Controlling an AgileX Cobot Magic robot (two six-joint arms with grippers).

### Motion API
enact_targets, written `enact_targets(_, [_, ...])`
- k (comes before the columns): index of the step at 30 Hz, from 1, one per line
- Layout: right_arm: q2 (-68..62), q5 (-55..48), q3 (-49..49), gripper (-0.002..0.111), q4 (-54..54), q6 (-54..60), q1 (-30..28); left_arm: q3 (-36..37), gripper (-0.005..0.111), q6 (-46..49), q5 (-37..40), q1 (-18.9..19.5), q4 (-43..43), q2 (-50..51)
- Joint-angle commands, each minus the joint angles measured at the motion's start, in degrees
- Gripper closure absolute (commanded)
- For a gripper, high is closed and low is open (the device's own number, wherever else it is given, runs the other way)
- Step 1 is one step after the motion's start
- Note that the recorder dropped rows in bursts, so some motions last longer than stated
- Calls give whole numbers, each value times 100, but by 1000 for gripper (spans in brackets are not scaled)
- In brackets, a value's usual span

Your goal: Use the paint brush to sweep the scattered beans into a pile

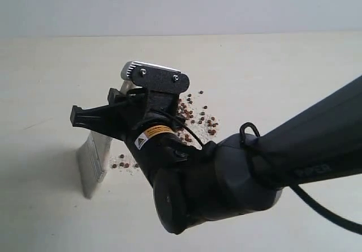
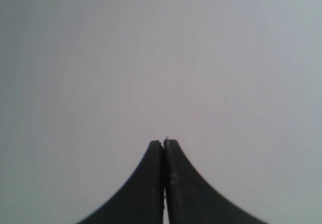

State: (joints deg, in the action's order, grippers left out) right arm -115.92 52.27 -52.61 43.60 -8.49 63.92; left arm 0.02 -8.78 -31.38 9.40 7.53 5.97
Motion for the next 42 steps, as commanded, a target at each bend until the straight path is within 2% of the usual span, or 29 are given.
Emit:
enact_targets(1, [-5, -56, 26, 108, 379, 481, 6, -2, 107, -14, 12, -32, -20, -21])
enact_targets(18, [542, -245, 26, 108, 2374, 3862, 6, -2, 107, -15, 12, -32, -20, -19])
enact_targets(31, [542, 208, 26, 108, 2633, 4780, 6, -2, 107, -15, 12, -32, -20, -19])
enact_targets(42, [876, 54, 26, 108, 1731, 4670, 6, -2, 107, -15, 12, -32, -20, -19])
